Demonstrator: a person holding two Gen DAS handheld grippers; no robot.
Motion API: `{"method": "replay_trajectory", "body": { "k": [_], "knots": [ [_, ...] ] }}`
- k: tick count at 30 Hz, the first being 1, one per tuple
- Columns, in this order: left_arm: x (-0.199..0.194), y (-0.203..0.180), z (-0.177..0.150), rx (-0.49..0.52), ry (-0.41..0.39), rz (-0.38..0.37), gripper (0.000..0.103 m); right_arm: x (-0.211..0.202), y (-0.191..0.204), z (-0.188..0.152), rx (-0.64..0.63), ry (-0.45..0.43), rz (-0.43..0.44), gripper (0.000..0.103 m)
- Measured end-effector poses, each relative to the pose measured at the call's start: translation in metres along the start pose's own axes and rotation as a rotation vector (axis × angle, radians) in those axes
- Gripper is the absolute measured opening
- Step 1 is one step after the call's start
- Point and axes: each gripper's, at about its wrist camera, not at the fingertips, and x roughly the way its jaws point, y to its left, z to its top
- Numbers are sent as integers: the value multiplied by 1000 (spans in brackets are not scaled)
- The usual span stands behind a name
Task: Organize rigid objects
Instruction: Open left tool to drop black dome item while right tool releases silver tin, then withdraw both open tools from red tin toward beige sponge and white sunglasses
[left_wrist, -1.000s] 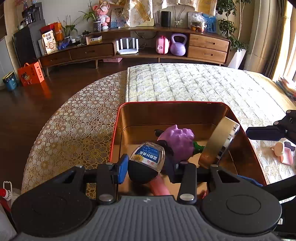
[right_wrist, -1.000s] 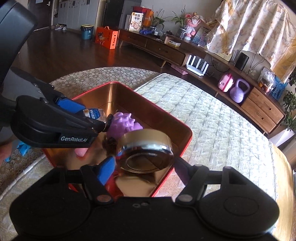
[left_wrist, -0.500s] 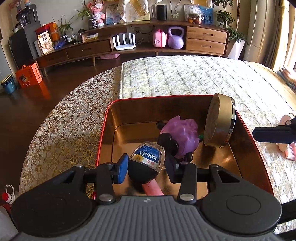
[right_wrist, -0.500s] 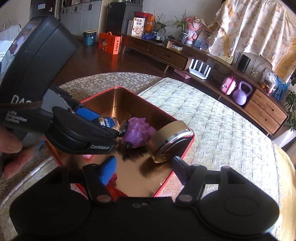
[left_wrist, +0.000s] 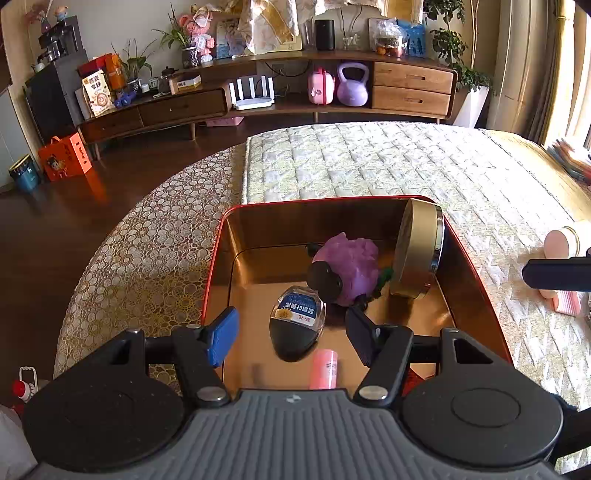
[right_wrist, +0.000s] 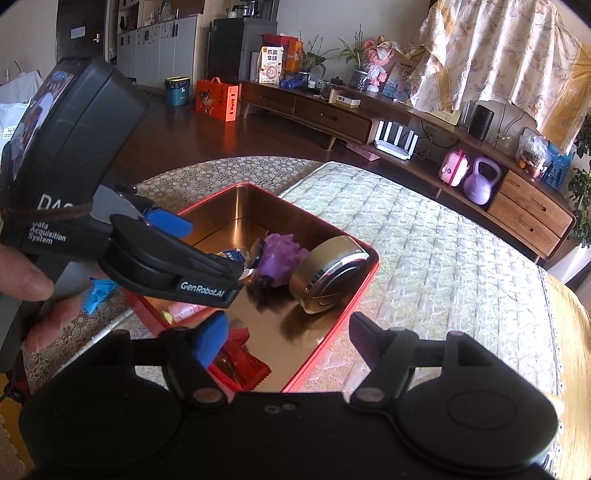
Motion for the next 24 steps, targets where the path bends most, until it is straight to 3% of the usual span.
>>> {"method": "replay_trajectory", "body": {
  "k": [19,24],
  "knots": [
    [-63,-26,-20,16,-40,-60,64,-66,-21,-31,122,-59,2,81],
    [-78,-38,-25,20,-59,-87,69,-82,-33,-45,165,-79,-9,83]
  ]
}}
